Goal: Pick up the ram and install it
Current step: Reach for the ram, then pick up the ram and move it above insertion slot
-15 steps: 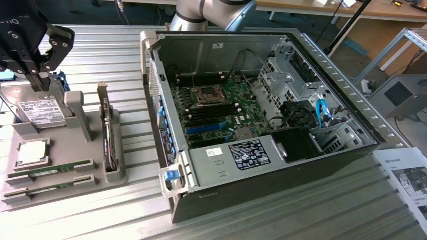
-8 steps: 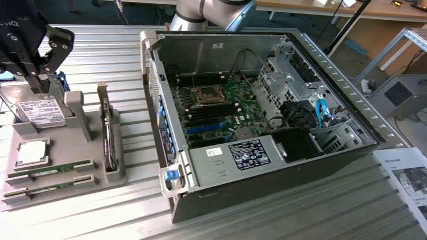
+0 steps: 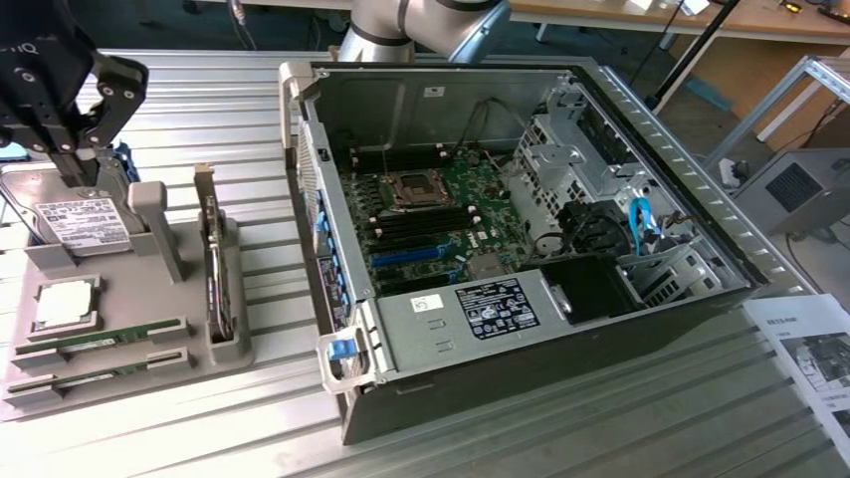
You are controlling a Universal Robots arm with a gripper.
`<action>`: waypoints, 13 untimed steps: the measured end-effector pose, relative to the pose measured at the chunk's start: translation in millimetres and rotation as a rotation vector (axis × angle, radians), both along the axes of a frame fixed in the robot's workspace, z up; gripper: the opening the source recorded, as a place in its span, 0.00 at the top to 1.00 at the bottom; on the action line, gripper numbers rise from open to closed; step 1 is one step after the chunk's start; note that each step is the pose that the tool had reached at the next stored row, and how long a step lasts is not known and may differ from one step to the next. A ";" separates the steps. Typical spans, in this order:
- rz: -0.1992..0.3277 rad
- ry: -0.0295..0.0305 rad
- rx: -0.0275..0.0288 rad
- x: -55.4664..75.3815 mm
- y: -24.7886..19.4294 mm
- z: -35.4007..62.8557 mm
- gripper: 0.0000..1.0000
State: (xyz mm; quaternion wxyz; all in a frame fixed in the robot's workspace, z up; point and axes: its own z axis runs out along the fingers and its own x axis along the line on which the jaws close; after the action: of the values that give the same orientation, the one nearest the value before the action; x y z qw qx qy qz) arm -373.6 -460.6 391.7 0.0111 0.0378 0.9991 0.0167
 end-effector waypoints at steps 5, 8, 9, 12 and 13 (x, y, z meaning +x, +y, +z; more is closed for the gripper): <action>0.000 0.0137 -0.0001 0.0 0.0 -0.7 0.89; 0.000 0.0138 -0.0001 0.0 0.0 -0.7 0.89; 0.000 0.0138 -0.0001 0.0 0.1 -0.7 0.89; 0.000 0.0139 0.0015 0.1 -0.5 -0.6 0.89; 0.000 0.0138 0.0016 0.1 -0.9 -0.7 0.89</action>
State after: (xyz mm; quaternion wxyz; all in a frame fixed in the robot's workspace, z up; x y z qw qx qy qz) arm -373.6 -461.5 391.1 0.0042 0.0380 0.9991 0.0173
